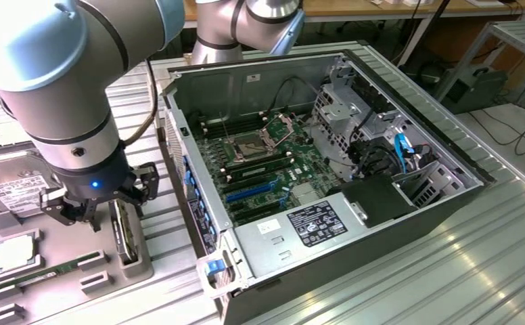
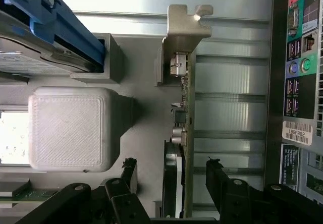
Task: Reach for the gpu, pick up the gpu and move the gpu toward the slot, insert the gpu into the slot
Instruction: 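Pick up the gpu and move the gpu toward the slot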
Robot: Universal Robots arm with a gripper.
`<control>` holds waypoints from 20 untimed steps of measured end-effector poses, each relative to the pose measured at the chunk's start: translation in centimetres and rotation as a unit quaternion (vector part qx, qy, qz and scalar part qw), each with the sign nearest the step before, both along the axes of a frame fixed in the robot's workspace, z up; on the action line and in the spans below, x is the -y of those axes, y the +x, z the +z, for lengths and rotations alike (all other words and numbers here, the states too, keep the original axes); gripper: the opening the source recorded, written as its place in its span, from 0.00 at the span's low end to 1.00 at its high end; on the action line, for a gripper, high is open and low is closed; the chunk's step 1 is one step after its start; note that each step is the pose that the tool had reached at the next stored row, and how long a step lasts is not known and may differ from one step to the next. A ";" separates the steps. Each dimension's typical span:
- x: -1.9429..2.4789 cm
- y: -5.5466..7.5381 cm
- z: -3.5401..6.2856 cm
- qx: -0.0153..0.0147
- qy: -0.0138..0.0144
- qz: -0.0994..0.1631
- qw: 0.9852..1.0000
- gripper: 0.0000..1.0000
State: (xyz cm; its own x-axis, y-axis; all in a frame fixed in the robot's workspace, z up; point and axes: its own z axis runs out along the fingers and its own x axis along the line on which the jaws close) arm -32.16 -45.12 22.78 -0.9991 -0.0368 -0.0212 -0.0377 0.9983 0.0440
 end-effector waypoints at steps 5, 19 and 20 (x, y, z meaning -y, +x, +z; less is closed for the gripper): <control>0.01 0.0 -0.41 0.000 0.000 0.000 1.000 0.66; 0.01 0.0 -0.41 0.000 0.000 0.000 1.000 0.39; 0.01 0.0 -0.42 0.000 0.000 0.000 1.000 0.38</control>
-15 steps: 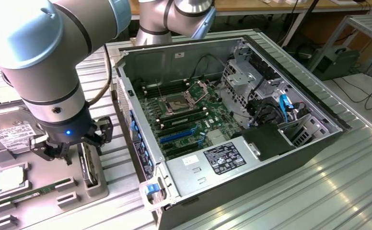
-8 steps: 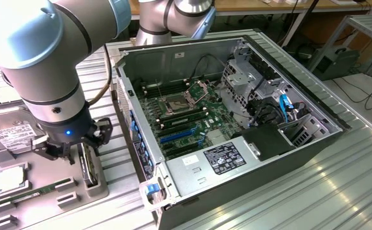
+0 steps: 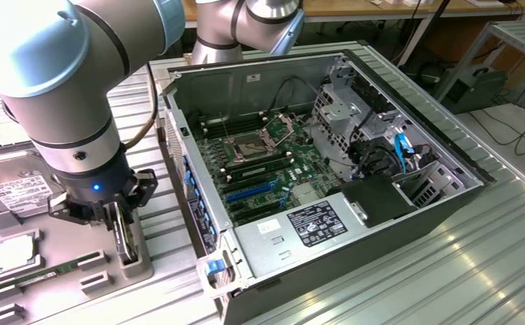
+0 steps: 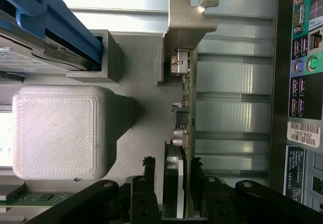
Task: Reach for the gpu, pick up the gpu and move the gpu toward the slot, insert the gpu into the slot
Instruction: 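Pick up the gpu and move the gpu toward the slot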
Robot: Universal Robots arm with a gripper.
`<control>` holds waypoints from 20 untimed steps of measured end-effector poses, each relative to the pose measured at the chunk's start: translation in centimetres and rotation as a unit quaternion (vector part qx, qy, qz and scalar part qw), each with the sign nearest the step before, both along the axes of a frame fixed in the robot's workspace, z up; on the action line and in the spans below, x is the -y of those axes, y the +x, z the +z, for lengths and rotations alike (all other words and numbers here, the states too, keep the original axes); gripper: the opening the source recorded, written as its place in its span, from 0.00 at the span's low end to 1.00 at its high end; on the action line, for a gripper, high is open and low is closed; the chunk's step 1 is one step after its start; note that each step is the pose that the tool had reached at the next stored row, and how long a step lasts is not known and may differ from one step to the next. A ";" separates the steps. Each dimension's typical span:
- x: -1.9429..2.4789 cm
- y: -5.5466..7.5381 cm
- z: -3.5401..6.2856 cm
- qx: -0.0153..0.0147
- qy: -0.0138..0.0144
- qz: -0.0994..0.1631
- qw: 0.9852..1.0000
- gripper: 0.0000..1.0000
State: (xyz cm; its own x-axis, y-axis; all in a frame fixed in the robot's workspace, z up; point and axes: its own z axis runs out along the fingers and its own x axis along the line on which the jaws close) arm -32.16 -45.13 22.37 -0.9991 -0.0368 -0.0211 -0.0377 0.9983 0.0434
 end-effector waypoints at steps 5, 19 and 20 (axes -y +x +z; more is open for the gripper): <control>0.00 0.0 0.00 0.000 0.000 0.000 1.000 0.31; 0.00 0.0 0.00 0.000 0.000 0.000 1.000 0.28; 0.00 0.0 0.00 0.000 0.000 0.000 1.000 0.28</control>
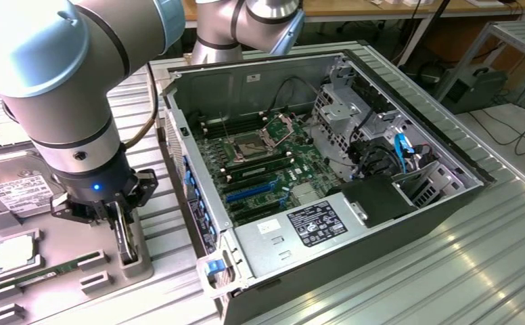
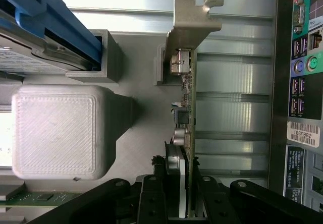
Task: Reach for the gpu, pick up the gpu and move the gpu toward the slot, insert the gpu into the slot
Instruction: 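Pick up the gpu and move the gpu toward the slot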
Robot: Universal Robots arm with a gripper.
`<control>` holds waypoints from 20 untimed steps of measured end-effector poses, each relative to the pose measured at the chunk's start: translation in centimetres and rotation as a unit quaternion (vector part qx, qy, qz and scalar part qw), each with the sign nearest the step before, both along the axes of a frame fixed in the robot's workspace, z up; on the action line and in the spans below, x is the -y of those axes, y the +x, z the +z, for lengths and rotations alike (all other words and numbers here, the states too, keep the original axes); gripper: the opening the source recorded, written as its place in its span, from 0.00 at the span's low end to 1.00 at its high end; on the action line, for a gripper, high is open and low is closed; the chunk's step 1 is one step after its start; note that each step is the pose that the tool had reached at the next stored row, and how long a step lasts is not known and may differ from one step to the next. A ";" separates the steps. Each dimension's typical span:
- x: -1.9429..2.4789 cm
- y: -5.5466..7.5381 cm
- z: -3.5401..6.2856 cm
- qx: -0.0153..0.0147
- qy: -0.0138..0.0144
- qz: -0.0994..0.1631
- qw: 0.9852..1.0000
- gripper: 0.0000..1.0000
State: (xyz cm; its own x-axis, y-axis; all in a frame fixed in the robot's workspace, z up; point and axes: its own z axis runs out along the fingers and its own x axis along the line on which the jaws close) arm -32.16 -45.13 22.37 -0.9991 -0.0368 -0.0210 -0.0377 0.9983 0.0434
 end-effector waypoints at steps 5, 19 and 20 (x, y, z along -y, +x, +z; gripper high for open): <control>0.00 0.0 0.14 0.000 0.000 0.000 1.000 0.28; 0.00 0.0 2.19 0.000 0.000 0.000 1.000 0.28; 0.00 0.0 2.23 0.000 0.000 0.000 1.000 0.28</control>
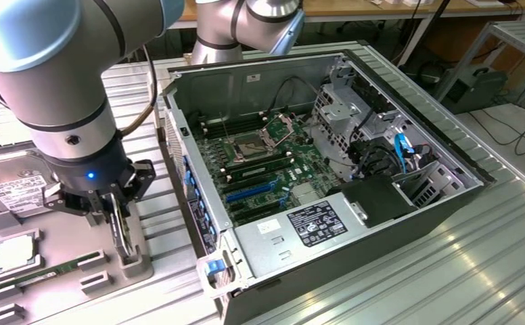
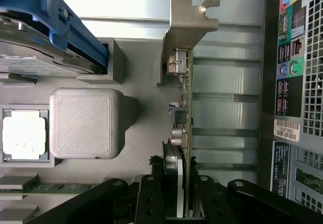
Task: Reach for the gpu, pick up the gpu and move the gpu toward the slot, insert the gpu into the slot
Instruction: 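Pick up the gpu and move the gpu toward the slot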
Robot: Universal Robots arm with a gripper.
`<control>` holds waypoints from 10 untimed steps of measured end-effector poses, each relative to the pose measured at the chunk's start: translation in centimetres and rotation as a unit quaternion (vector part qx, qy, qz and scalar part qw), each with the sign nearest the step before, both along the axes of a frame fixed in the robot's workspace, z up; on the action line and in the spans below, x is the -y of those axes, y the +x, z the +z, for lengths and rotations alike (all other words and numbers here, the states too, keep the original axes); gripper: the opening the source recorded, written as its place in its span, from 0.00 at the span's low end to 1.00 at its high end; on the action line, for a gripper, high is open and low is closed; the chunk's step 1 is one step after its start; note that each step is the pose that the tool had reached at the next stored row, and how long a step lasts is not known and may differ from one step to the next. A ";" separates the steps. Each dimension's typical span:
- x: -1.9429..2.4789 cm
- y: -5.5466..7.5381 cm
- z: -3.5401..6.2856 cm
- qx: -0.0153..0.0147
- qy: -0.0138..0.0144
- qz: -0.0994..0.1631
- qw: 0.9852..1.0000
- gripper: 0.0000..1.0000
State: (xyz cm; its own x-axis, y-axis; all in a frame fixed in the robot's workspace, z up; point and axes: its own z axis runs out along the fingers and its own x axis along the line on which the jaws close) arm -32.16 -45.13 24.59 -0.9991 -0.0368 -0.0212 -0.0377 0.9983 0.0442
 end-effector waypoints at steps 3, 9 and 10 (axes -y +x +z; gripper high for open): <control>0.00 0.0 0.26 0.000 0.000 0.000 1.000 0.28; 0.00 0.0 1.23 0.000 0.000 0.000 1.000 0.28; 0.00 0.0 1.34 0.000 0.000 0.000 1.000 0.28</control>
